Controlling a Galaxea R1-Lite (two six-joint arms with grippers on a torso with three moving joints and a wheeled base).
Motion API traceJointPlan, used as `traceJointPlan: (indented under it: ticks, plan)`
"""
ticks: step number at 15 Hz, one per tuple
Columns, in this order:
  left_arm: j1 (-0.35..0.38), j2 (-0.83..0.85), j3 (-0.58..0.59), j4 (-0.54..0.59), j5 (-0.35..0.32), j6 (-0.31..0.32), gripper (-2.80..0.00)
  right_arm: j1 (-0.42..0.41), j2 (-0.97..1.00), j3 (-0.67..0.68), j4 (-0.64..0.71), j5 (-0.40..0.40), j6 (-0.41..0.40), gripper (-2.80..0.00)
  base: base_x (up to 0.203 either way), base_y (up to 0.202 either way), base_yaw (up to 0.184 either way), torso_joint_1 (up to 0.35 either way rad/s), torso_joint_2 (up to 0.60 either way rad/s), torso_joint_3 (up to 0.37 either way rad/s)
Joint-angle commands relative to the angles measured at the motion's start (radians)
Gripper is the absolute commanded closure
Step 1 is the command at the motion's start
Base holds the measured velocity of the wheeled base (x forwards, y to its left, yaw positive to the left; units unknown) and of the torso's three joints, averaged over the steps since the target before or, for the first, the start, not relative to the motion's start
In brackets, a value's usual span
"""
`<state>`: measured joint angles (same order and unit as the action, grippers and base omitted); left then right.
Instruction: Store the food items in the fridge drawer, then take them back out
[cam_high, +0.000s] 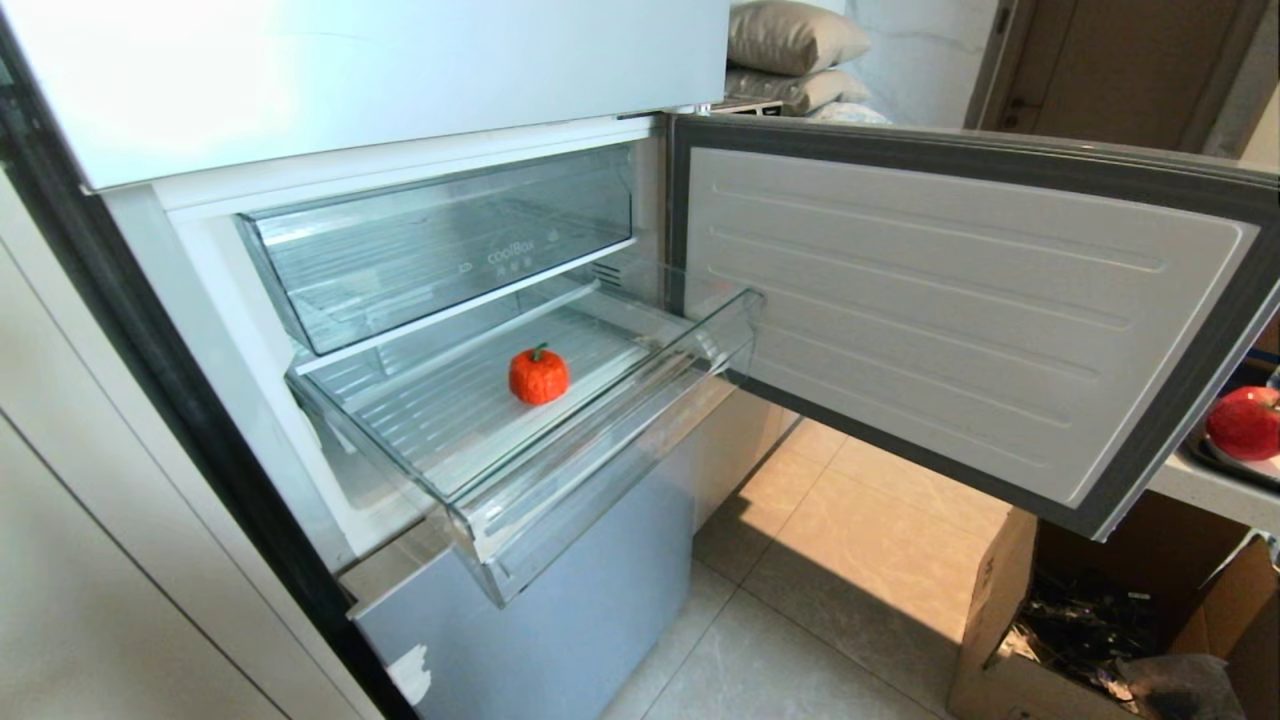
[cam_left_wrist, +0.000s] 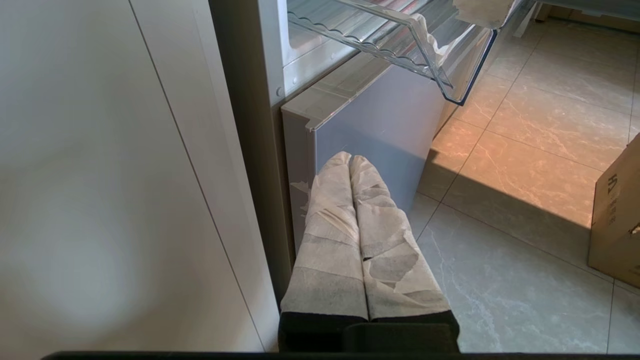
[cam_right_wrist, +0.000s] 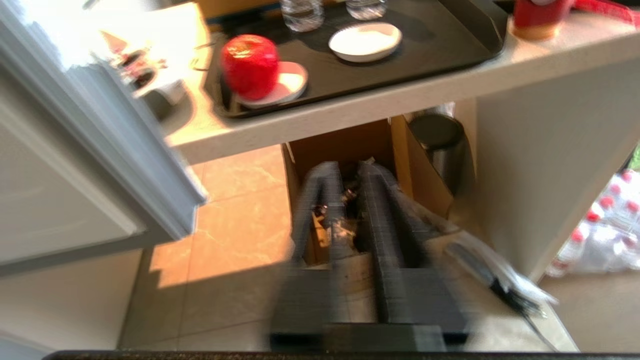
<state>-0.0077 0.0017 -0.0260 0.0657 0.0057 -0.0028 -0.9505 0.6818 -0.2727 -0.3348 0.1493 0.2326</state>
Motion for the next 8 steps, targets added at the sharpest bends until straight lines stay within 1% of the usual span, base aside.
traceJointPlan:
  ticks: [1,2,4,6,8]
  plan:
    - [0.000,0.000,0.000,0.000,0.000,0.000,0.00,-0.125,0.186,-0.013,-0.042,0.131,0.001,-2.80,0.000,0.000,0.000,0.000,0.00,0.000]
    - [0.000,0.000,0.000,0.000,0.000,0.000,0.00,-0.130,0.248,-0.023,-0.068,0.164,0.001,-2.80,0.000,0.000,0.000,0.000,0.00,0.000]
    - [0.000,0.000,0.000,0.000,0.000,0.000,0.00,-0.134,0.367,-0.048,-0.091,0.198,0.001,-2.80,0.000,0.000,0.000,0.000,0.00,0.000]
    - [0.000,0.000,0.000,0.000,0.000,0.000,0.00,-0.131,0.501,-0.085,-0.127,0.214,-0.001,-2.80,0.000,0.000,0.000,0.000,0.00,0.000]
    - [0.000,0.000,0.000,0.000,0.000,0.000,0.00,-0.114,0.626,-0.146,-0.163,0.224,-0.027,-2.80,0.000,0.000,0.000,0.000,0.00,0.000]
